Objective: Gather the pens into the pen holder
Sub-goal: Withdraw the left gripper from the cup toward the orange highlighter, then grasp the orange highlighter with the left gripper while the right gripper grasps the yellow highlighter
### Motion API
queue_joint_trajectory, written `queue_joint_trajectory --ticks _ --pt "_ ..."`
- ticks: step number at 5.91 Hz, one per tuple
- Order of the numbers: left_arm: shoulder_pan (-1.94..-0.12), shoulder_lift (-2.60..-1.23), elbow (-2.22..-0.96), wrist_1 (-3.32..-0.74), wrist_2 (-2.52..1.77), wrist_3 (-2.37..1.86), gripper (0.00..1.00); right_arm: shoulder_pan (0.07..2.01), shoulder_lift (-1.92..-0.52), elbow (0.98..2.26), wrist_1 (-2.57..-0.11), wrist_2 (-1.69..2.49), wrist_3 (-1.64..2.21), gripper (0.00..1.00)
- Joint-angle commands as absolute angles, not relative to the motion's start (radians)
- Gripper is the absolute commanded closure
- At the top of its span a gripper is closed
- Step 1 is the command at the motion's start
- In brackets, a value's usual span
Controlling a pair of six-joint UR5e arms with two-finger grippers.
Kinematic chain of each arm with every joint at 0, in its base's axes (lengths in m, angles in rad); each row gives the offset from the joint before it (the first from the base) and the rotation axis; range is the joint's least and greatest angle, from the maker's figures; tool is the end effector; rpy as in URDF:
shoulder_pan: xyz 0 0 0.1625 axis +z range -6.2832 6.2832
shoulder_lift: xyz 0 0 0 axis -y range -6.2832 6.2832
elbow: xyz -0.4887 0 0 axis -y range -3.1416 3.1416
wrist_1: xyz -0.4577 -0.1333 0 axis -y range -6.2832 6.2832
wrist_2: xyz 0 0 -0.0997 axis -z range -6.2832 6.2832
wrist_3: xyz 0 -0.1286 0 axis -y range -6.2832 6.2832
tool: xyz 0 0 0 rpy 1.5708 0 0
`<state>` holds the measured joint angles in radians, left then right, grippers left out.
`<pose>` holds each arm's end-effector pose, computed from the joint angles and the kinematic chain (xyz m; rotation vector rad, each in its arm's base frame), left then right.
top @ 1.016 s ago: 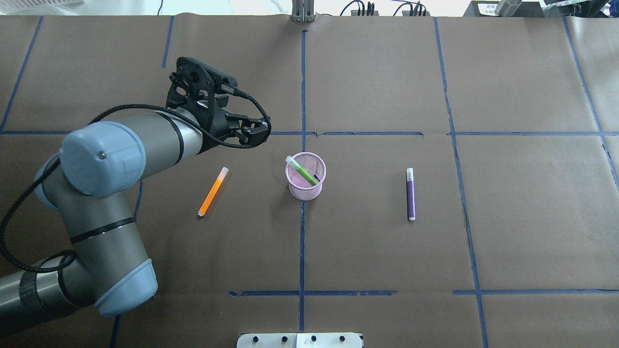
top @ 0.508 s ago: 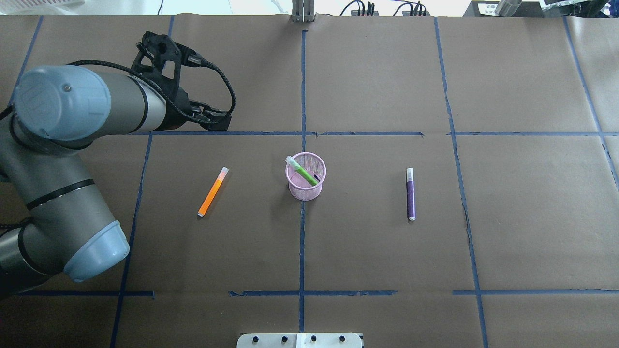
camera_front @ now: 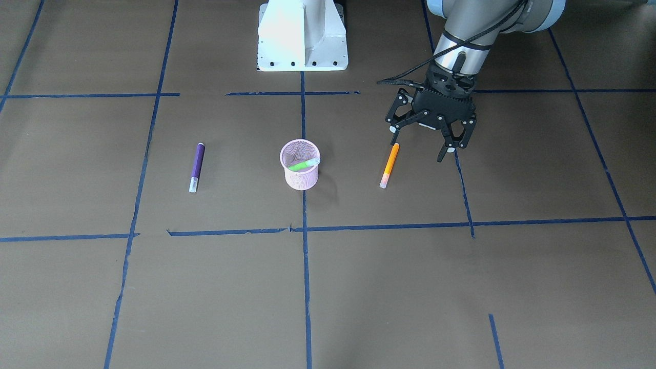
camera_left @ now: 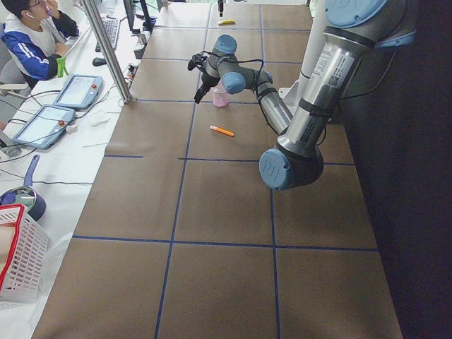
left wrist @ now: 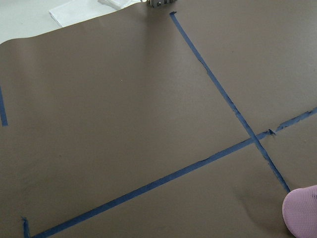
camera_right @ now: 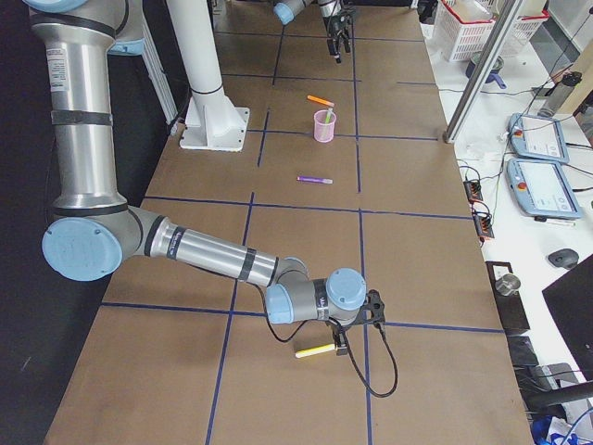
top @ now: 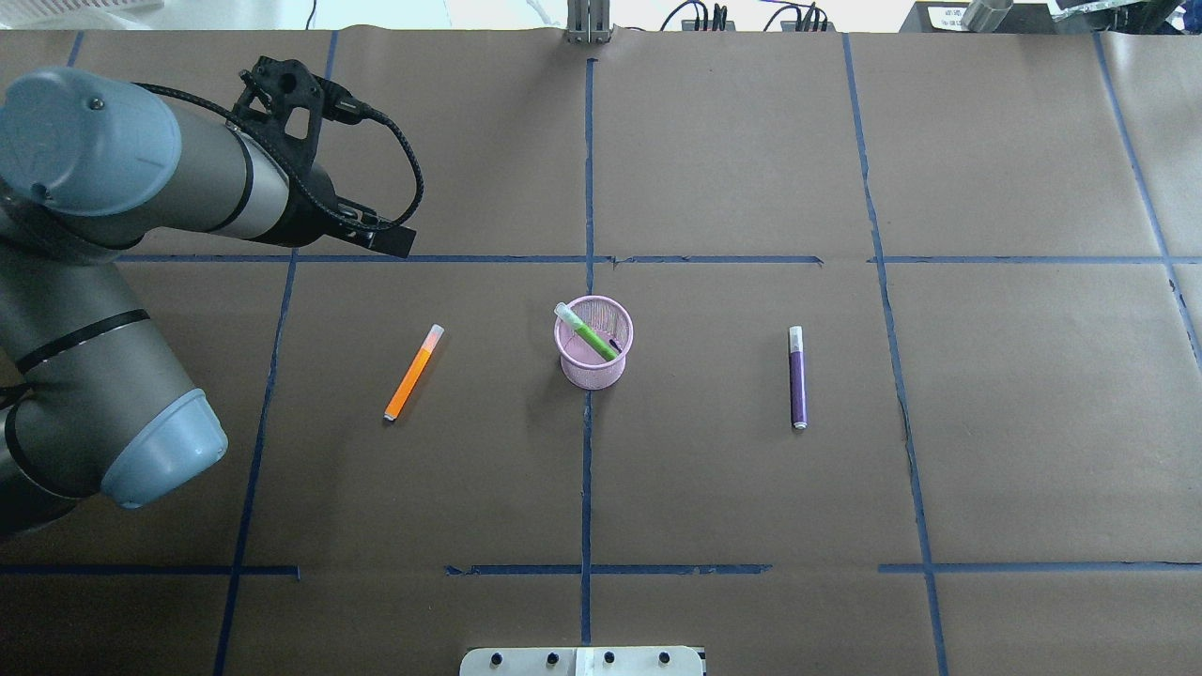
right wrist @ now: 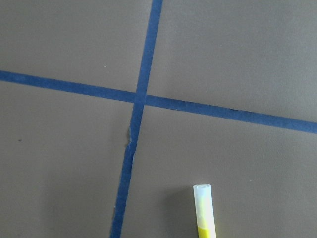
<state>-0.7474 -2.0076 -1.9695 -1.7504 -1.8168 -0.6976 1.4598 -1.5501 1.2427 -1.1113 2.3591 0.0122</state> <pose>0.4238 -0.5318 0.2470 0.5780 0.8603 0.2392 -0.0200 -0.5599 0.8641 0.0955 -0.7948 -0.1534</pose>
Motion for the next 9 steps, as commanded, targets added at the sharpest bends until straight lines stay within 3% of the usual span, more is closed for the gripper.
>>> queue_joint_trajectory --ticks 1,3,9 --pt "-0.752 -1.988 -1.964 -1.718 -1.819 -0.641 0.0 1.444 -1.551 1.198 -1.085 2.342 -0.034 0.0" --pt "-0.753 -1.988 -1.965 -1.717 -1.818 -0.64 0.0 1.43 -1.545 1.1 -0.941 2.342 -0.041 0.0" --pt "-0.753 -1.987 -1.965 -1.717 -1.815 -0.64 0.0 1.407 -1.497 1.04 -0.946 2.347 -0.04 0.0"
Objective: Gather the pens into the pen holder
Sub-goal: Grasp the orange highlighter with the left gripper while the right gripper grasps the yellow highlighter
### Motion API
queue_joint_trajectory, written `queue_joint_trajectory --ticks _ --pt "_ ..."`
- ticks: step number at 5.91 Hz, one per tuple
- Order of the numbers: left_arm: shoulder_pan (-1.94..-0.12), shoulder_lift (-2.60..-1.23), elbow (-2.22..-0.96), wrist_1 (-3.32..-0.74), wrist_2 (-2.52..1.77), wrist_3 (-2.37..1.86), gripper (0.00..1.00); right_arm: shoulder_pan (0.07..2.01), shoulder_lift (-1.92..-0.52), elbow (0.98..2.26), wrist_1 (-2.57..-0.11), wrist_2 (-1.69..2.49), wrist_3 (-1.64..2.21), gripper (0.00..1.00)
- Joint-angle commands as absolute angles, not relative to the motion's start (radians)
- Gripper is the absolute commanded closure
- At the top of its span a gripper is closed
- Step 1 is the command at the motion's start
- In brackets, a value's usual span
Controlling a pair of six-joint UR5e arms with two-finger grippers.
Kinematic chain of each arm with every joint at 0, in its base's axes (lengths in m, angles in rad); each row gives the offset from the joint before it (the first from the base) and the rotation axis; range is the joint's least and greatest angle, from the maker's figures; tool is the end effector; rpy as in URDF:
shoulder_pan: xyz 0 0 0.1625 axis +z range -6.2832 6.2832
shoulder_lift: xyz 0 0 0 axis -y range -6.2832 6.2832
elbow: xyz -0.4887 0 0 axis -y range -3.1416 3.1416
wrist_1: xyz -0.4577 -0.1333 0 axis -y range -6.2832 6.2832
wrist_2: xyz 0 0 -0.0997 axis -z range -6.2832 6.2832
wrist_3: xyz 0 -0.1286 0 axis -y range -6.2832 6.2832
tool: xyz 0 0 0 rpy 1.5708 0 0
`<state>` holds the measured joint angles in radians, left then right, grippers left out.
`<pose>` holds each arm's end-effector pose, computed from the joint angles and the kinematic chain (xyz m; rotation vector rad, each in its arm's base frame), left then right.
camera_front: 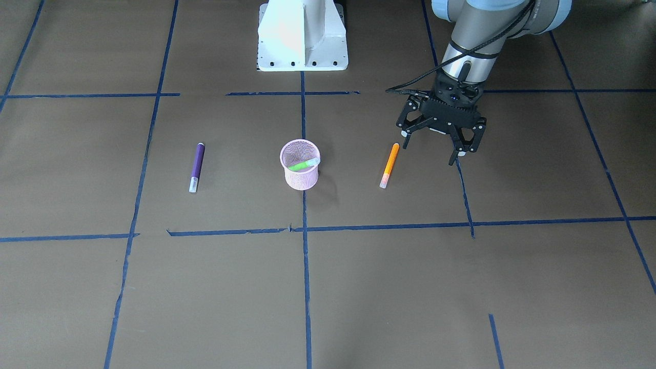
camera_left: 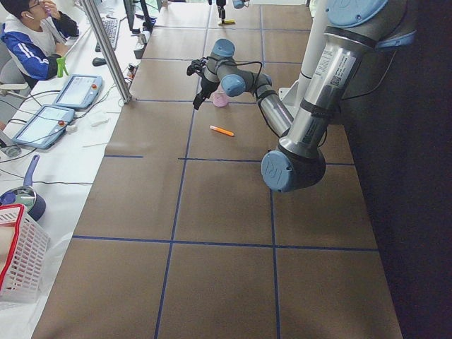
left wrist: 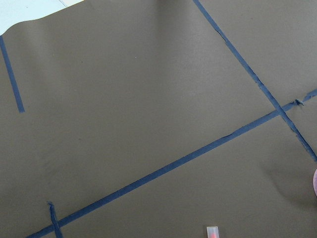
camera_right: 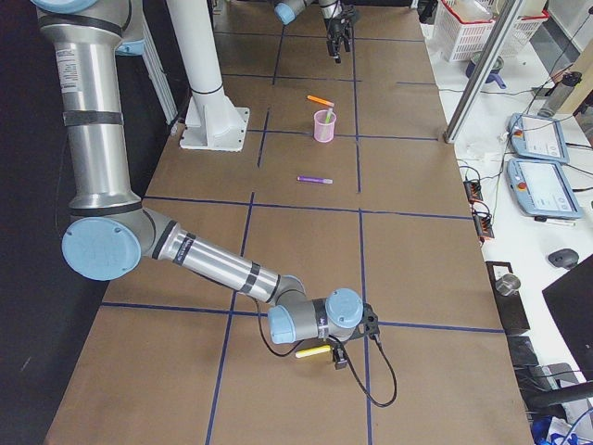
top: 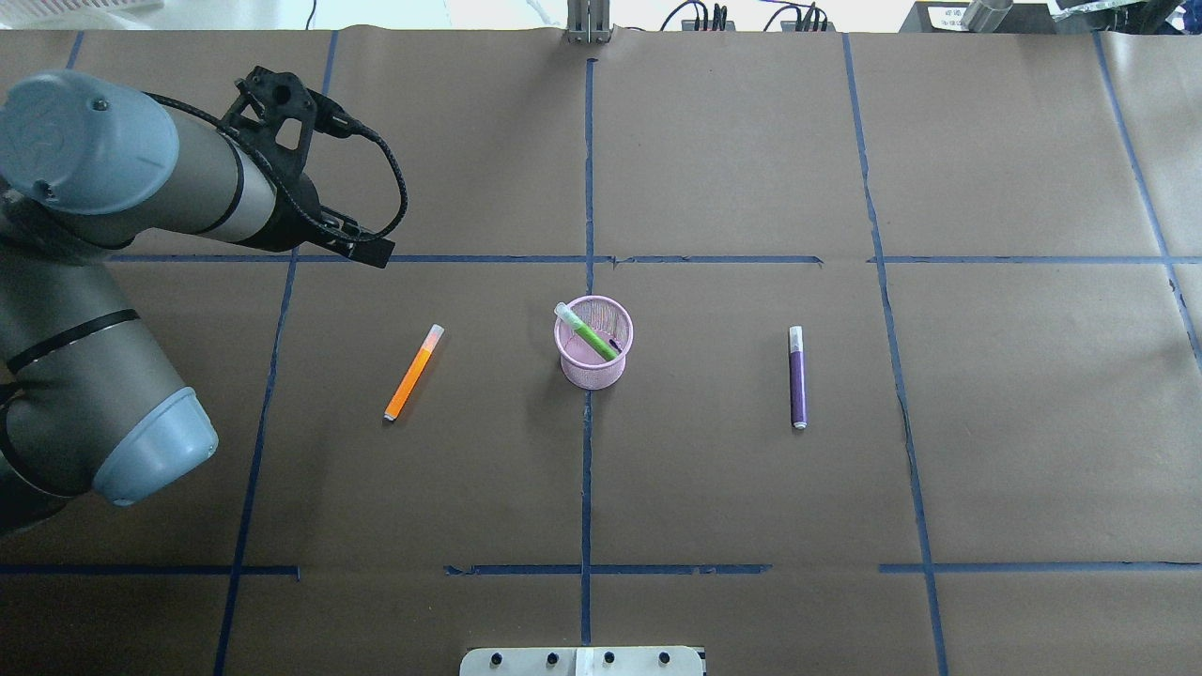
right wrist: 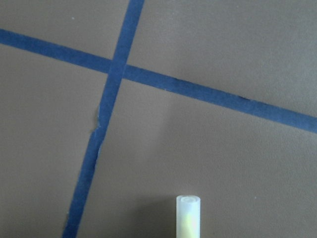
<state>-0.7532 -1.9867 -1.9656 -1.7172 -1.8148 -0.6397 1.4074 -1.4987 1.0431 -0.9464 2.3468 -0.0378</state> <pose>0.4205 -0.5344 0.2682 0.5622 0.8043 0.2802 -0.0484 -0.5595 0.9250 0.1116 -0.7848 -0.2561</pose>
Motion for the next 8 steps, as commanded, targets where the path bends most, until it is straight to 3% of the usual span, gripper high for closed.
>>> queue_joint_trajectory --ticks 1,3,5,8 --pt "-0.753 -1.985 -1.967 -1.718 -1.815 -0.64 0.0 1.407 -1.497 1.032 -0.946 2.347 -0.038 0.03" --pt "-0.753 -1.987 -1.967 -1.718 -1.815 -0.64 0.0 1.407 -1.497 1.032 -0.948 2.345 -0.034 0.17" --pt "-0.753 -1.98 -1.967 -1.718 -1.815 -0.638 0.0 1.407 -1.497 1.034 -0.946 2.345 -0.038 0.5" --pt "-0.753 -1.98 -1.967 -1.718 -1.815 -0.64 0.0 1.407 -1.5 1.038 -0.945 2.348 -0.049 0.91"
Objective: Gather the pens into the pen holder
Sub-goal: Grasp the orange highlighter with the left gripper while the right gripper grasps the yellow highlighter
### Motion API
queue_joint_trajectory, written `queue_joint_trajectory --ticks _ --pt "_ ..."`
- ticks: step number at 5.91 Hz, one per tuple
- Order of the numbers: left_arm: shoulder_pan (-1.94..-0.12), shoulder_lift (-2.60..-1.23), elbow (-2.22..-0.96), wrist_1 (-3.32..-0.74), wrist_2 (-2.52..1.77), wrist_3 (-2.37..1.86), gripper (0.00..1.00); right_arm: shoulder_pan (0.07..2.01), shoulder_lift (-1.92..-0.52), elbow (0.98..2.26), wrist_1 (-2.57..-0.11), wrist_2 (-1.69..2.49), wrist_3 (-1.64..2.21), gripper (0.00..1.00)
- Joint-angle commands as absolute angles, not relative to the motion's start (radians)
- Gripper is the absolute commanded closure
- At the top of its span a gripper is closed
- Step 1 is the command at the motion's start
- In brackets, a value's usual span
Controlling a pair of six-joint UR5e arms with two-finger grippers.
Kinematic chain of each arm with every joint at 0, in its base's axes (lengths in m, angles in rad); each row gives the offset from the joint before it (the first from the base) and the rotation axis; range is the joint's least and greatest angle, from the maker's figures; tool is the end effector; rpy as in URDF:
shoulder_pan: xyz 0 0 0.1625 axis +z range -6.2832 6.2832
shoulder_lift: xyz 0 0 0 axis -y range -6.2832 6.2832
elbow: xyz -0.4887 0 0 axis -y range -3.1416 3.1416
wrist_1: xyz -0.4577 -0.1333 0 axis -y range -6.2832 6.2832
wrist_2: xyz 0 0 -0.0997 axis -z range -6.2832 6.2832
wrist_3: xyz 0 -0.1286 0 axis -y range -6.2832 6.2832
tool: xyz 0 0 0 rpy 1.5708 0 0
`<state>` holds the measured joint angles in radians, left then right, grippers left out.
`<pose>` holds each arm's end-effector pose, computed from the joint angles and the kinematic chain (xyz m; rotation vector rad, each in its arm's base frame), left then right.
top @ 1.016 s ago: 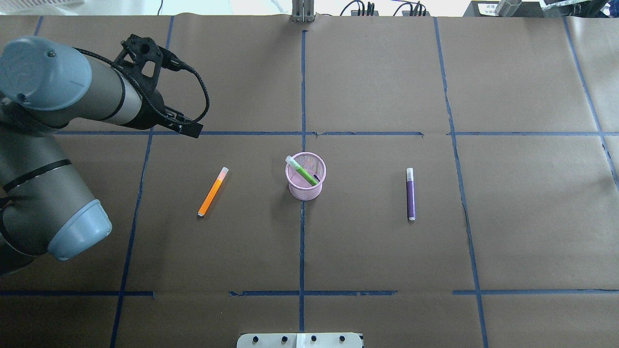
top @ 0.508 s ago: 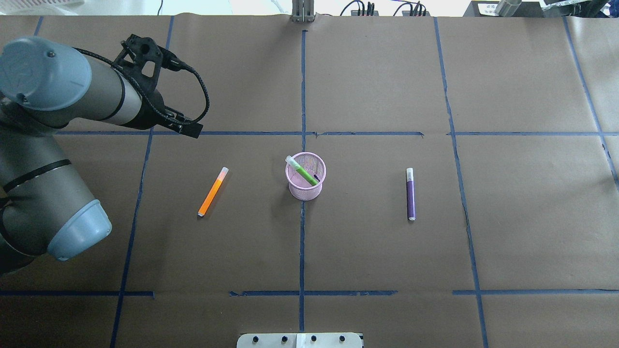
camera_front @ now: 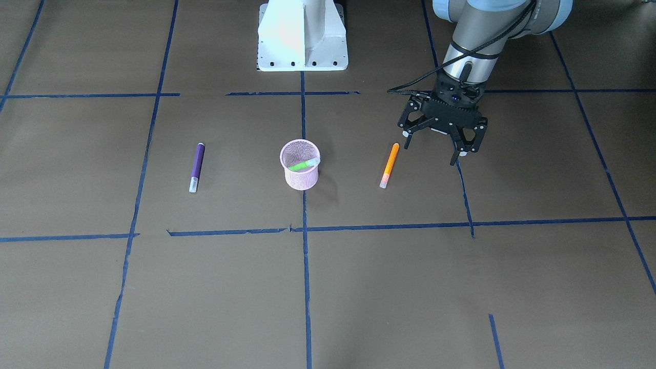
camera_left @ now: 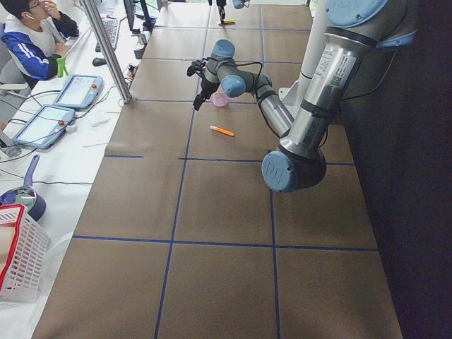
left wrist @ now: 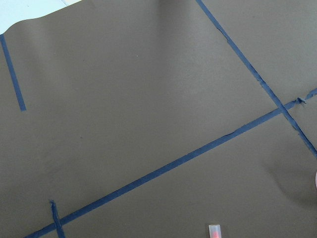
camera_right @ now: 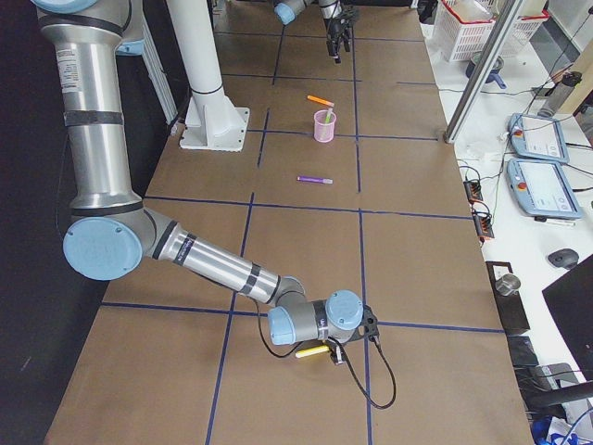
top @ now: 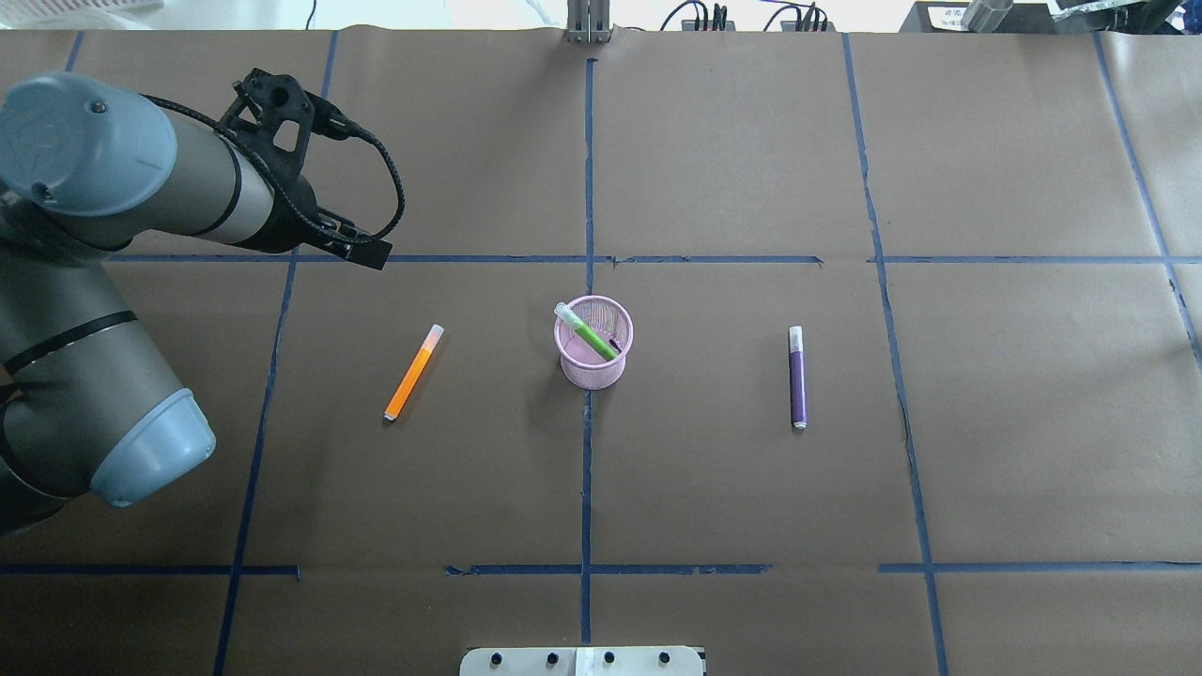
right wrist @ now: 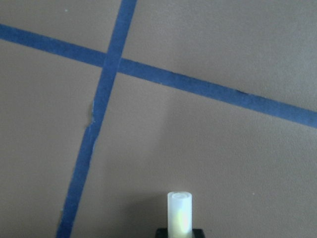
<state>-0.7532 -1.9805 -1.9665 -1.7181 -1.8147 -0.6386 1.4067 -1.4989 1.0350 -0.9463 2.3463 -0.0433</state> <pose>0.4197 -0.5337 0.2718 0.5594 0.8012 0.2807 -0.0484 -0.5571 0.9294 0.1058 -0.7838 -0.2588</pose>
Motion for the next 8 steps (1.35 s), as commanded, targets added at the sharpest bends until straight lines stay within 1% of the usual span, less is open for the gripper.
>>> queue_joint_trajectory --ticks 1,2,4,5,7,8 --pt "-0.753 -1.98 -1.967 -1.718 -1.815 -0.64 0.0 1.407 -1.506 1.046 -0.94 2.353 -0.049 1.0" --pt "-0.753 -1.98 -1.965 -1.718 -1.815 -0.64 0.0 1.408 -1.505 1.067 -0.942 2.358 -0.046 1.0" --pt "-0.753 -1.98 -1.968 -1.717 -1.816 -0.638 0.0 1.44 -1.511 1.174 -0.937 2.448 -0.035 1.0" --pt "-0.753 -1.98 -1.967 -1.715 -1.818 -0.638 0.0 1.442 -1.509 1.274 -0.931 2.448 -0.028 1.0" --pt "-0.752 -1.979 -1.96 -1.715 -1.818 -0.638 0.0 1.439 -1.499 1.435 -0.751 2.448 0.206 1.0" --pt "-0.75 -1.97 -1.96 -1.715 -1.819 -0.638 0.0 1.436 -1.47 1.449 -0.626 2.448 0.321 1.0"
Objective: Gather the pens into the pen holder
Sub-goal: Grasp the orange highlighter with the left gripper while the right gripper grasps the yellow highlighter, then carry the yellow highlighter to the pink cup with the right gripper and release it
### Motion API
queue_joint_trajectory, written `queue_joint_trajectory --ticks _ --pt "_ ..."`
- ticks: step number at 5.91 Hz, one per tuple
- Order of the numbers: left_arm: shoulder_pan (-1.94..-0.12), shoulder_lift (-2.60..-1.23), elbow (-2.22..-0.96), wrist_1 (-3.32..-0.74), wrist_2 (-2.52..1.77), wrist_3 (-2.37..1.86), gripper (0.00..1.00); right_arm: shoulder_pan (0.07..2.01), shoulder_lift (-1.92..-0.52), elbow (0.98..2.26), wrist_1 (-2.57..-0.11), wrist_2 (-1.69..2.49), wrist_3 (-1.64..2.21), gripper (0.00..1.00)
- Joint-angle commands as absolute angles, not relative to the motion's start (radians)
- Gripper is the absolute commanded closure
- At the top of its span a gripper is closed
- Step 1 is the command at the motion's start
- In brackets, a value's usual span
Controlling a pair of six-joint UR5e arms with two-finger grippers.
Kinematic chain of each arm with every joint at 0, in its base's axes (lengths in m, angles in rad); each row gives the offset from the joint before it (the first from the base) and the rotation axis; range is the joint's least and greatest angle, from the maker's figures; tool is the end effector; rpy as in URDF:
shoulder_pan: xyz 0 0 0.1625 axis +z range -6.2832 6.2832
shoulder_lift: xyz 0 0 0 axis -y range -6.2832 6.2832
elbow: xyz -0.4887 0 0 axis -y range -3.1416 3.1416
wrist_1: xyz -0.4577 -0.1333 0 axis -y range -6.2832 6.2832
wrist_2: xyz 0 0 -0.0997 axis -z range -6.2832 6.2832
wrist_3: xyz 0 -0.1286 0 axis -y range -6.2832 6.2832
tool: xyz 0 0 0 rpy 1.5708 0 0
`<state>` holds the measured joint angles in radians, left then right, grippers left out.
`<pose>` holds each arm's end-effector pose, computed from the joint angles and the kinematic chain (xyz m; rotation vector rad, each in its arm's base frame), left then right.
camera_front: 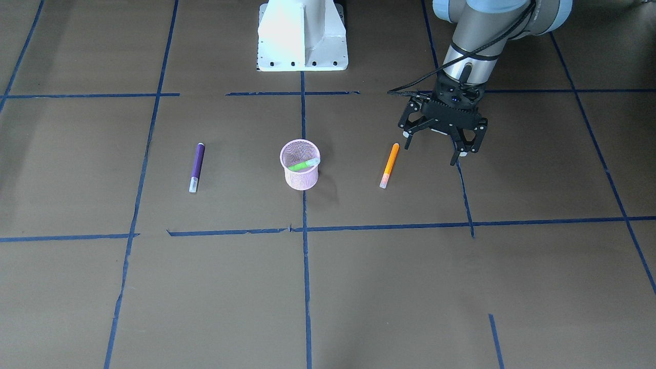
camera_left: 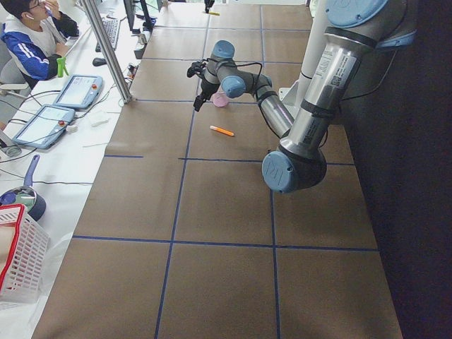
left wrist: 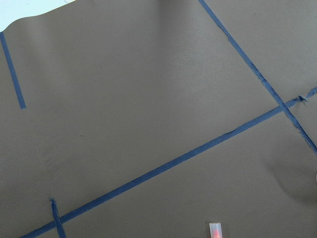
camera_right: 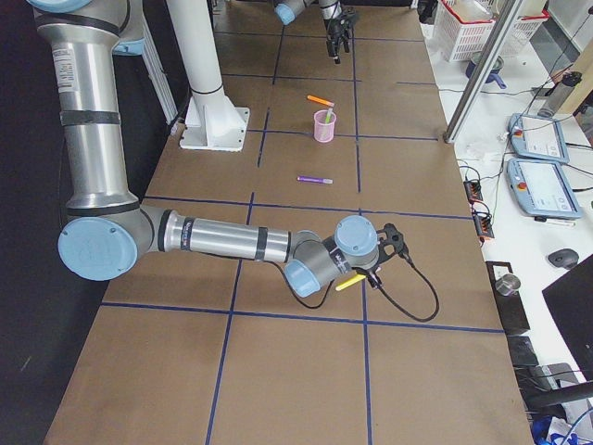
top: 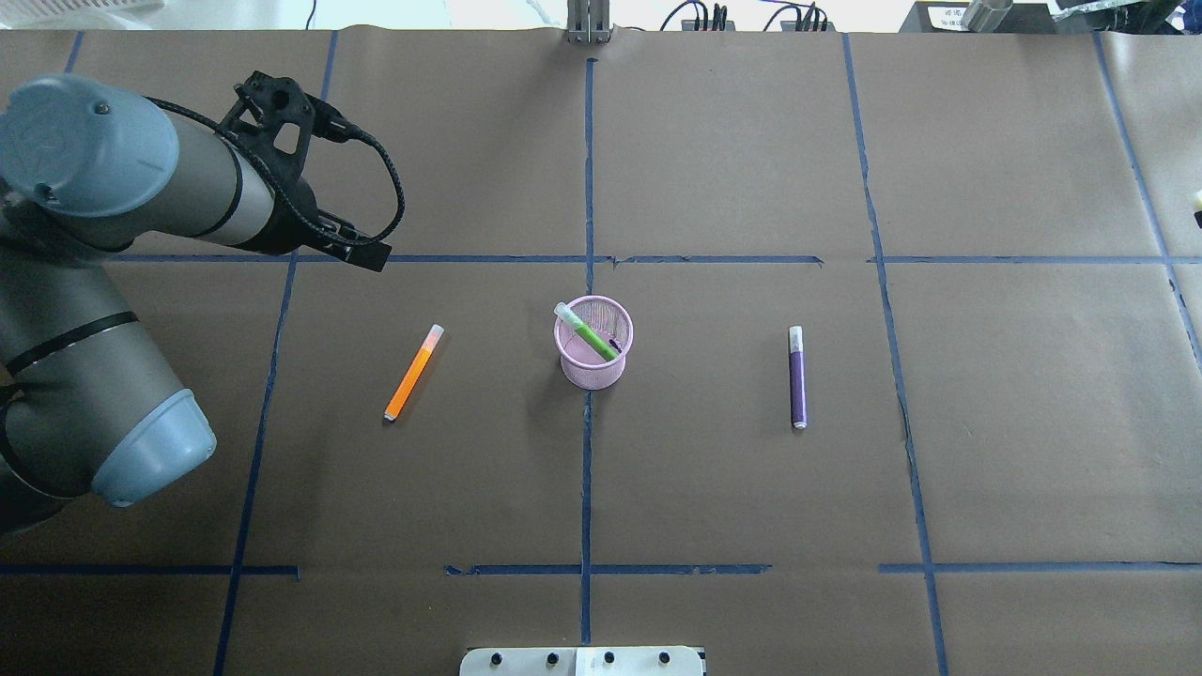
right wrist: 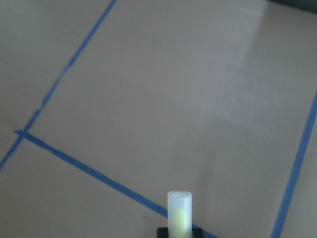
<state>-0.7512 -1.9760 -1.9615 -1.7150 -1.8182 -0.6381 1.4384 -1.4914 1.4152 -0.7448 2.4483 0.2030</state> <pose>0.4219 -0.5333 0.2776 0.5468 0.7960 0.2835 -0.0483 -0.6232 0.6767 0.5500 -0.9384 -0.2651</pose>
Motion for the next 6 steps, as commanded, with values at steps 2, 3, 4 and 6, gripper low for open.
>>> queue_joint_trajectory --ticks 2,3,4,6 --pt "-0.742 -1.968 -1.948 -1.715 -1.819 -0.638 0.0 1.404 -1.316 1.485 -0.473 2.439 0.6 1.0" --pt "-0.741 -1.968 -1.944 -1.717 -1.819 -0.638 0.0 1.314 -1.263 1.578 -0.472 2.34 0.765 1.0" --pt "-0.741 -1.97 -1.944 -1.717 -1.821 -0.638 0.0 1.155 -1.261 1.703 -0.472 2.127 0.914 1.0" --pt "-0.741 -1.97 -1.939 -1.715 -1.825 -0.638 0.0 0.877 -1.262 1.822 -0.476 1.744 0.988 1.0"
